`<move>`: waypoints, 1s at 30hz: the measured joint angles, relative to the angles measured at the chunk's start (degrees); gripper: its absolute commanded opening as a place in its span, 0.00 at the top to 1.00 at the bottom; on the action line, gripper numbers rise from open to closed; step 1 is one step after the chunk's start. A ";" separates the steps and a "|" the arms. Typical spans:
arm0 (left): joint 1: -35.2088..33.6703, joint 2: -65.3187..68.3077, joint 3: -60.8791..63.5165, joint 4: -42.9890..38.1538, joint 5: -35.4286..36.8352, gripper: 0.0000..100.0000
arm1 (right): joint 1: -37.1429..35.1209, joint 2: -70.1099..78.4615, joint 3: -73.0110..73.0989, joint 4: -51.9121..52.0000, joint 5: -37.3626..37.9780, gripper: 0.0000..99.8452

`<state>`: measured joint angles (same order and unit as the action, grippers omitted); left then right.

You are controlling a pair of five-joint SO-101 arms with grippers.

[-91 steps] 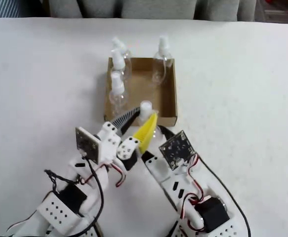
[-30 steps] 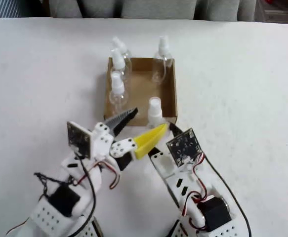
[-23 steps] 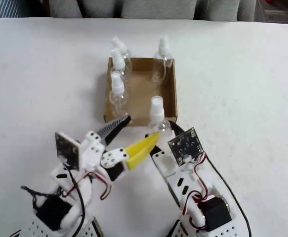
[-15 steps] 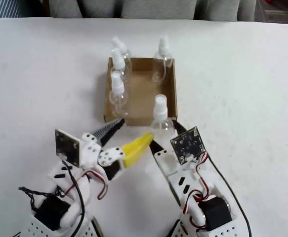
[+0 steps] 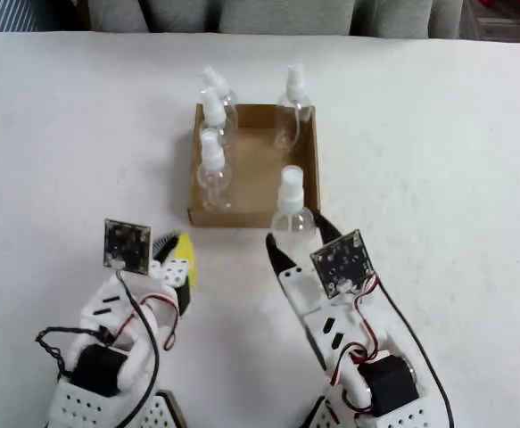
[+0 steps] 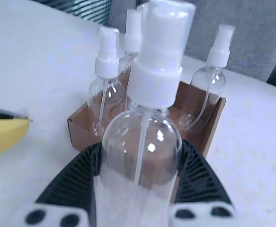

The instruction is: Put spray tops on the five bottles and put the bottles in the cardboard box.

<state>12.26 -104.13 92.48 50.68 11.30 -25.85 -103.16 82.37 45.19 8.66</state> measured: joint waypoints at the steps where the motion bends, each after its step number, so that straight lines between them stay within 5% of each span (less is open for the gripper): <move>1: -0.18 0.00 0.53 0.00 -0.62 0.98 | 0.00 0.00 1.58 -2.90 0.00 0.98; 7: 0.88 0.00 0.70 0.00 -2.64 0.98 | 0.00 0.70 6.68 -20.75 -0.44 0.98; 12: 8.62 0.00 0.70 0.00 2.46 0.98 | 0.00 0.70 6.77 -27.16 -11.43 0.98; 21: 20.66 0.00 0.70 -7.21 9.41 0.98 | -3.78 0.70 6.77 -29.80 -18.20 0.98; 27: 33.93 -0.18 4.66 -8.18 1.05 0.98 | -5.80 0.70 6.77 -29.80 -18.64 0.98; 30: 35.25 0.00 4.66 -9.23 0.88 0.98 | -7.21 0.70 6.77 -28.13 -18.81 0.98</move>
<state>47.52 -104.13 97.14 41.45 12.18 -33.05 -102.46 89.14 17.05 -10.15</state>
